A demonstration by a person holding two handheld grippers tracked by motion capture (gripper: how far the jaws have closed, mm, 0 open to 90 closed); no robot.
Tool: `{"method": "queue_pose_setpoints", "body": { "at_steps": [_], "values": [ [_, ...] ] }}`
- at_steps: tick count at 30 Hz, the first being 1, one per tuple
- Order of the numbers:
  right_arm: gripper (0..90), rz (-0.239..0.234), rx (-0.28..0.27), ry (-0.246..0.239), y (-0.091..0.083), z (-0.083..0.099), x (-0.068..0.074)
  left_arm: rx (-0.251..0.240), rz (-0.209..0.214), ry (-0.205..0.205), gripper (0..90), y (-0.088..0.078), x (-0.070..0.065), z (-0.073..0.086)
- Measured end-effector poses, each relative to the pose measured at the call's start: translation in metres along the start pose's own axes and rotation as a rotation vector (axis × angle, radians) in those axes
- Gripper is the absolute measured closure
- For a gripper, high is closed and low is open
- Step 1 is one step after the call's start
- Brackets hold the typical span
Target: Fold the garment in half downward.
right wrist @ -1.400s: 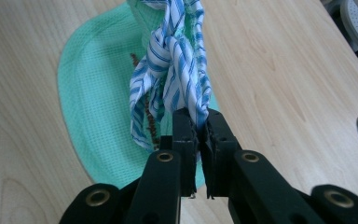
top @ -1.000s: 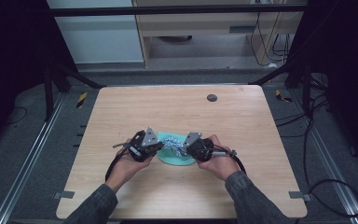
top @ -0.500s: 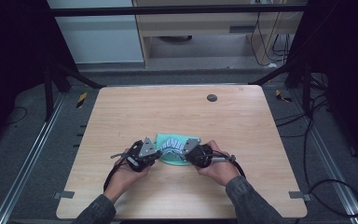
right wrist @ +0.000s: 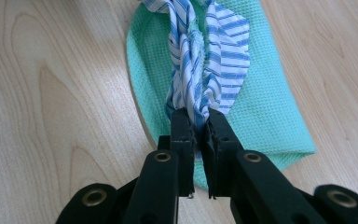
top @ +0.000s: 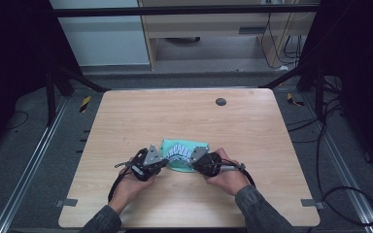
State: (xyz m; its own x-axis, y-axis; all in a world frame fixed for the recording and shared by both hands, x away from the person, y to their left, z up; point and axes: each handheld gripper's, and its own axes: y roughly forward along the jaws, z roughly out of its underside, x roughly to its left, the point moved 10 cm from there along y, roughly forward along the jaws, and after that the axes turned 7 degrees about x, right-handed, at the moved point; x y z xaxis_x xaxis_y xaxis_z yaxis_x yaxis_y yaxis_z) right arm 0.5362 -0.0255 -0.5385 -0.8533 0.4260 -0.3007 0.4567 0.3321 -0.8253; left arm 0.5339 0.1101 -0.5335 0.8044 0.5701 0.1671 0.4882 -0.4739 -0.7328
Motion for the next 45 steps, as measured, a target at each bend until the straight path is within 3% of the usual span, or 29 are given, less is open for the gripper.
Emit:
{"method": "queue_pose_setpoints", "body": {
  "at_steps": [15,19,25,27,30,33,39,45],
  "values": [
    [80.8,-0.032,-0.005,-0.017,0.002,0.008,0.014,0.022,0.016,0.008,90.0,-0.002,-0.006,0.015],
    [69.6,-0.027,-0.019,0.009,0.0,0.006,0.015,0.017,0.017,0.007,90.0,-0.003,-0.007,0.015],
    [61.1,-0.017,-0.036,0.042,-0.005,0.004,0.015,0.016,0.025,0.006,90.0,-0.004,-0.01,0.017],
    [61.5,-0.015,-0.039,0.047,-0.005,0.003,0.015,0.016,0.028,0.009,90.0,-0.004,-0.012,0.018],
    [76.2,-0.023,-0.045,0.043,-0.004,0.004,0.02,0.02,0.036,0.011,90.0,-0.005,-0.014,0.022],
    [84.9,-0.041,-0.04,0.037,-0.001,0.007,0.024,0.031,0.039,0.013,90.0,-0.005,-0.015,0.028],
    [86.8,-0.06,-0.008,-0.009,0.003,0.011,0.031,0.049,0.049,0.022,90.0,-0.004,-0.017,0.035],
    [86.8,-0.048,0.008,-0.015,0.003,0.013,0.027,0.059,0.065,0.028,90.0,-0.003,-0.022,0.036]
  ]
}}
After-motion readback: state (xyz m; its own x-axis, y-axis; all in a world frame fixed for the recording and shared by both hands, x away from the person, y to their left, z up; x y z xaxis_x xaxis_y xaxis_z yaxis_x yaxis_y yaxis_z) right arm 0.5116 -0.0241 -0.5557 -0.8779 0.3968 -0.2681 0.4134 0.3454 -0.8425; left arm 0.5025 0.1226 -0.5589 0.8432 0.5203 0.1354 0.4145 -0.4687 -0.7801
